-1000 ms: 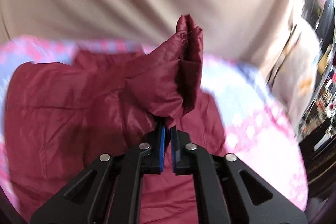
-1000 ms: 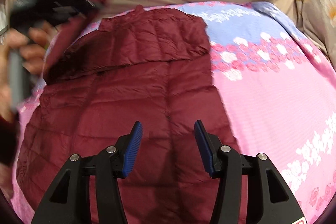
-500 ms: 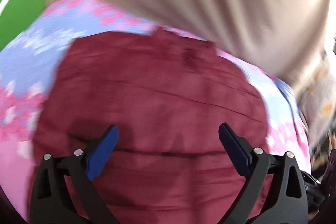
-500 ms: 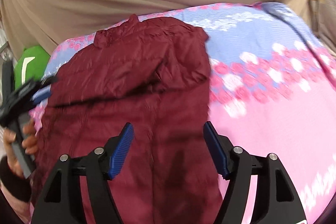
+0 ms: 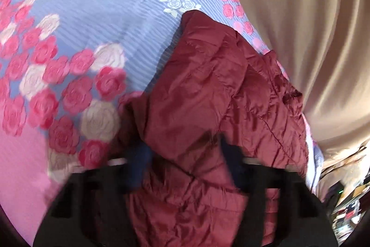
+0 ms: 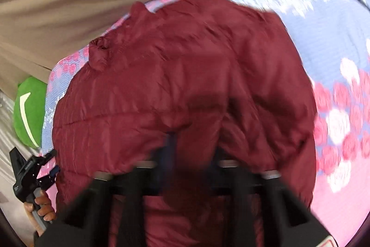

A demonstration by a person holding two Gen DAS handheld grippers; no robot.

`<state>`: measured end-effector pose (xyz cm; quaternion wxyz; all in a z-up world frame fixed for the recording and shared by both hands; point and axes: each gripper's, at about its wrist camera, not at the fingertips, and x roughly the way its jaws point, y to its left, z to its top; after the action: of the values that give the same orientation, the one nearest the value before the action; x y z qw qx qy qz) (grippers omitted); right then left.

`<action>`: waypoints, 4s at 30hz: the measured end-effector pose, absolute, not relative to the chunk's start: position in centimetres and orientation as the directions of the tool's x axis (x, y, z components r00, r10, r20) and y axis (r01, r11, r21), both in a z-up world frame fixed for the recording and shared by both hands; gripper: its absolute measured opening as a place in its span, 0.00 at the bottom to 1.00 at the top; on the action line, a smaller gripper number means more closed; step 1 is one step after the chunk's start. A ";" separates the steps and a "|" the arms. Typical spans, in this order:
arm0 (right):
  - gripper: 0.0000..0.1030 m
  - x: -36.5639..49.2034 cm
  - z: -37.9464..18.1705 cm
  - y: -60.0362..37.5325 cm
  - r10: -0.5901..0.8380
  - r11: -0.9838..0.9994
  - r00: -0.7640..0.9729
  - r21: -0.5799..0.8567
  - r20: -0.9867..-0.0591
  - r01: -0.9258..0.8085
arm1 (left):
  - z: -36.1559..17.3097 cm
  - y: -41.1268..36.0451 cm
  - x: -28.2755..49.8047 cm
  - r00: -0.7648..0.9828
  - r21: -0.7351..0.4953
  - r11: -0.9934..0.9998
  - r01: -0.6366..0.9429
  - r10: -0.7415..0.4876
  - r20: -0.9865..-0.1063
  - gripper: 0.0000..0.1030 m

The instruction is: Fold large clothes

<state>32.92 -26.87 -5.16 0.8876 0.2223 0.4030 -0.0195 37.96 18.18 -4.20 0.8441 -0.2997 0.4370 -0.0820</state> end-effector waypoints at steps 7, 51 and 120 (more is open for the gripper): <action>0.04 28.7 3.0 -25.0 0.051 0.968 0.906 0.245 -0.420 0.060 | -3.2 16.4 38.5 0.656 -0.470 0.878 -0.087 -0.304 -0.691 0.01; 0.11 30.2 -4.3 -34.1 -0.204 0.917 0.683 0.108 -0.702 0.384 | -6.3 15.3 37.3 0.676 -0.390 0.920 -0.029 -0.269 -0.686 0.04; 0.59 1.7 -7.1 -34.6 -0.047 0.935 0.697 0.215 -0.715 0.282 | -4.6 25.0 21.7 0.622 -0.374 0.927 0.005 -0.296 -0.725 0.56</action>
<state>1.70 -34.57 -7.10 0.9080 0.1559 0.3782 -0.0906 21.69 25.01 -4.64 0.8843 -0.1705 0.4263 -0.0852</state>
